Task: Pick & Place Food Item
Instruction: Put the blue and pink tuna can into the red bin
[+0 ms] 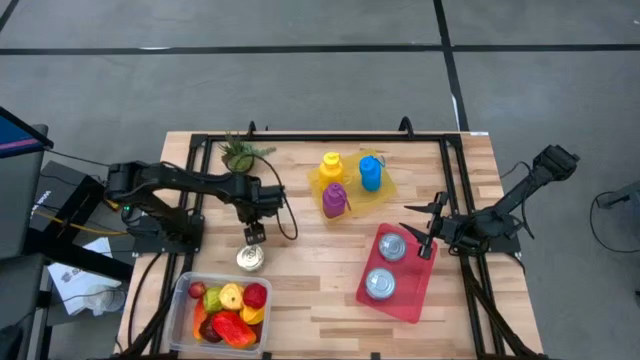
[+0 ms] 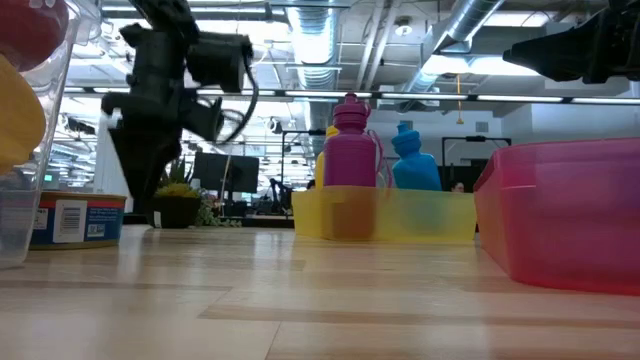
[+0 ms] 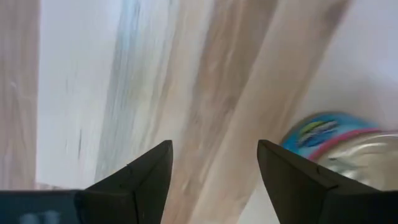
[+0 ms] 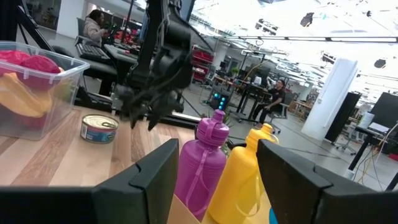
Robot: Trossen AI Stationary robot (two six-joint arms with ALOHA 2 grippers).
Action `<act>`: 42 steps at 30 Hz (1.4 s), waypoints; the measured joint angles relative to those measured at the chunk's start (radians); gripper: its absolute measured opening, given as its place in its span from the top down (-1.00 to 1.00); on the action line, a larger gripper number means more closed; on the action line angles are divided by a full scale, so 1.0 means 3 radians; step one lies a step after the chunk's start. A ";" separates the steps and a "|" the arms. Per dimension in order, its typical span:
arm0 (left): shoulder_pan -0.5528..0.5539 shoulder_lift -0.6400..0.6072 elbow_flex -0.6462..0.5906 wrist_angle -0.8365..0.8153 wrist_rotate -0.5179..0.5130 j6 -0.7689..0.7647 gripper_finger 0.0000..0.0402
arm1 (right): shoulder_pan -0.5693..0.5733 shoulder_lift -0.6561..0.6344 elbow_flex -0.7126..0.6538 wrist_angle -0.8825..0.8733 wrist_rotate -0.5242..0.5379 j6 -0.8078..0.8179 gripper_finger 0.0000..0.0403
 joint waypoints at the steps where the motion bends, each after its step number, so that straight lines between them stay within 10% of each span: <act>1: -0.0002 -0.0073 0.0005 0.0013 0.0036 -0.0015 -0.13 | 0.0000 0.0000 0.0000 0.0001 0.0000 0.0000 -0.03; 14: -0.0299 -0.0112 -0.0010 0.0030 0.0523 -0.0119 -0.13 | 0.0001 0.0001 0.0000 -0.0002 0.0022 0.0001 -0.03; 42: -0.0102 0.0190 0.0060 0.1136 -0.0062 -0.0031 -0.13 | 0.0000 0.0024 0.0039 0.0001 0.0023 0.0009 -0.03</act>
